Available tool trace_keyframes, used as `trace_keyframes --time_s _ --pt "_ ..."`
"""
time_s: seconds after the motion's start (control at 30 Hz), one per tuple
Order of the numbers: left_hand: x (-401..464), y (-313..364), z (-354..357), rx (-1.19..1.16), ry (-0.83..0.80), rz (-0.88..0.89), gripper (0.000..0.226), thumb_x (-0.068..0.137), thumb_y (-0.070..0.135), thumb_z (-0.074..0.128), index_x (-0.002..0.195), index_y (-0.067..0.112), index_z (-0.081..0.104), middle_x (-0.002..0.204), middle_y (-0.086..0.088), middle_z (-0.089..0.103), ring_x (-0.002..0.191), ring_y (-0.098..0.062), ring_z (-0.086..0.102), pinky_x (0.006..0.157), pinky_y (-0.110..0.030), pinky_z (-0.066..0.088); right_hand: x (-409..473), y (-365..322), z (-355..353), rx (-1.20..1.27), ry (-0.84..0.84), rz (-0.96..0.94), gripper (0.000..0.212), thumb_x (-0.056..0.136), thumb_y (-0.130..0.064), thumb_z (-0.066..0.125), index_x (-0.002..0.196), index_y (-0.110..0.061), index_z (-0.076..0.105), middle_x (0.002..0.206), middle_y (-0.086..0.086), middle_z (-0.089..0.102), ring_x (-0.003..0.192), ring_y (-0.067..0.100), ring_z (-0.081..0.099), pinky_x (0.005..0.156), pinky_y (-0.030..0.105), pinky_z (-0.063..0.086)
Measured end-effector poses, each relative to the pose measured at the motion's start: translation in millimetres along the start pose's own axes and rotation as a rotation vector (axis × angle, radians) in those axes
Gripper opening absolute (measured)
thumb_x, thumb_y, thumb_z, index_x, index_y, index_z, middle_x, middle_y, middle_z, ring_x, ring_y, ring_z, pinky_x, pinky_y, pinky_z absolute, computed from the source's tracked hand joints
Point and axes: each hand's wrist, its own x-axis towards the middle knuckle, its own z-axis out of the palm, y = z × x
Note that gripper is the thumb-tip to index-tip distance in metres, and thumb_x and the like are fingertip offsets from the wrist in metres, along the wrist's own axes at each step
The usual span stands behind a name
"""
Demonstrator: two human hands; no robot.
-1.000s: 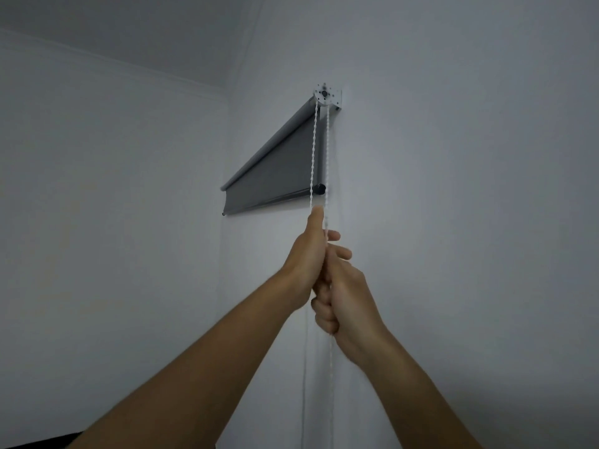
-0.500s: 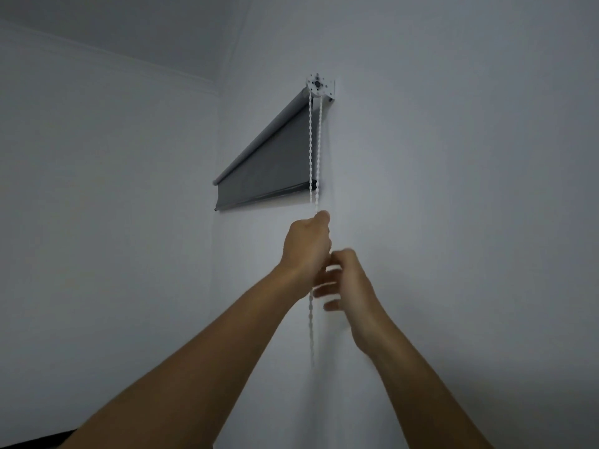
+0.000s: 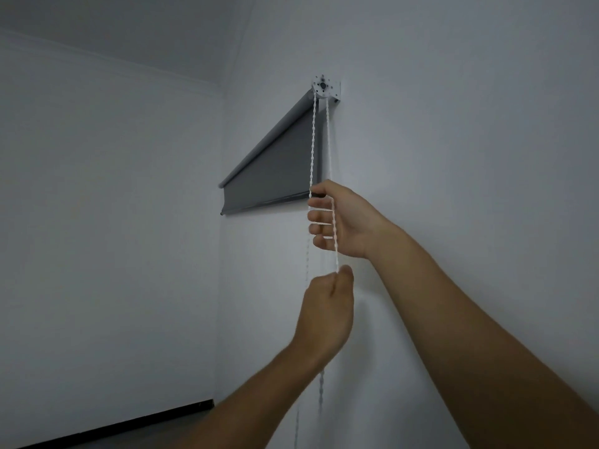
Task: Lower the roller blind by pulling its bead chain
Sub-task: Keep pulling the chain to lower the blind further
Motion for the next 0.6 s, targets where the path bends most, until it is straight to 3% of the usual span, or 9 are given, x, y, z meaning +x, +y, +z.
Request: trace_keyframes --time_s 0.07,0.13,0.27,0.37,0.5,0.6 --pt "-7 -5 2 0.034 -0.002 0.028 0.053 0.105 0.033 0.035 0.053 0.020 0.032 0.036 0.012 0.034 0.033 -0.003 0.033 0.040 -0.013 0.026 4 0 3 0.069 0.018 0.055 0.036 0.086 -0.031 0.066 0.062 -0.021 0.043 0.048 -0.005 0.031 0.038 0.011 0.025 0.036 0.020 0.021" --pt "-9 -9 2 0.045 -0.016 0.029 0.052 0.105 0.034 0.036 0.055 0.019 0.031 0.036 0.011 0.032 0.034 -0.004 0.031 0.039 -0.014 0.025 7 4 3 0.130 0.059 0.065 0.055 0.092 -0.028 0.060 0.048 -0.024 0.028 0.046 -0.007 0.020 0.035 0.011 0.014 0.033 0.019 0.010" --pt "-9 -14 -4 -0.040 -0.102 -0.149 0.054 0.101 0.052 0.031 0.057 0.020 0.030 0.046 0.010 0.030 0.038 -0.005 0.026 0.044 -0.022 0.026 7 20 1 0.129 0.105 -0.018 0.057 0.098 -0.026 0.050 0.047 -0.026 0.025 0.046 -0.007 0.019 0.036 0.011 0.013 0.032 0.019 0.011" --pt "-5 -18 -12 -0.215 -0.115 -0.300 0.071 0.094 0.069 0.016 0.060 0.016 0.047 0.048 0.002 0.045 0.041 -0.011 0.040 0.044 -0.023 0.035 1 30 1 0.056 0.105 -0.076 0.050 0.099 -0.025 0.048 0.055 -0.027 0.024 0.048 -0.006 0.020 0.037 0.011 0.014 0.033 0.019 0.013" --pt "15 -15 -24 -0.294 -0.054 -0.346 0.082 0.093 0.071 0.012 0.090 0.008 0.065 0.069 -0.008 0.068 0.062 -0.020 0.064 0.069 -0.037 0.054 -12 42 -3 -0.017 0.114 -0.127 0.048 0.099 -0.025 0.048 0.056 -0.025 0.026 0.047 -0.006 0.021 0.036 0.011 0.015 0.032 0.019 0.016" --pt "33 -3 -29 -0.299 -0.040 -0.298 0.079 0.093 0.071 0.018 0.090 0.012 0.069 0.071 -0.005 0.074 0.067 -0.018 0.070 0.075 -0.040 0.056 -26 51 -3 -0.048 0.126 -0.142 0.050 0.097 -0.025 0.049 0.051 -0.025 0.030 0.044 -0.005 0.025 0.036 0.012 0.017 0.035 0.019 0.017"
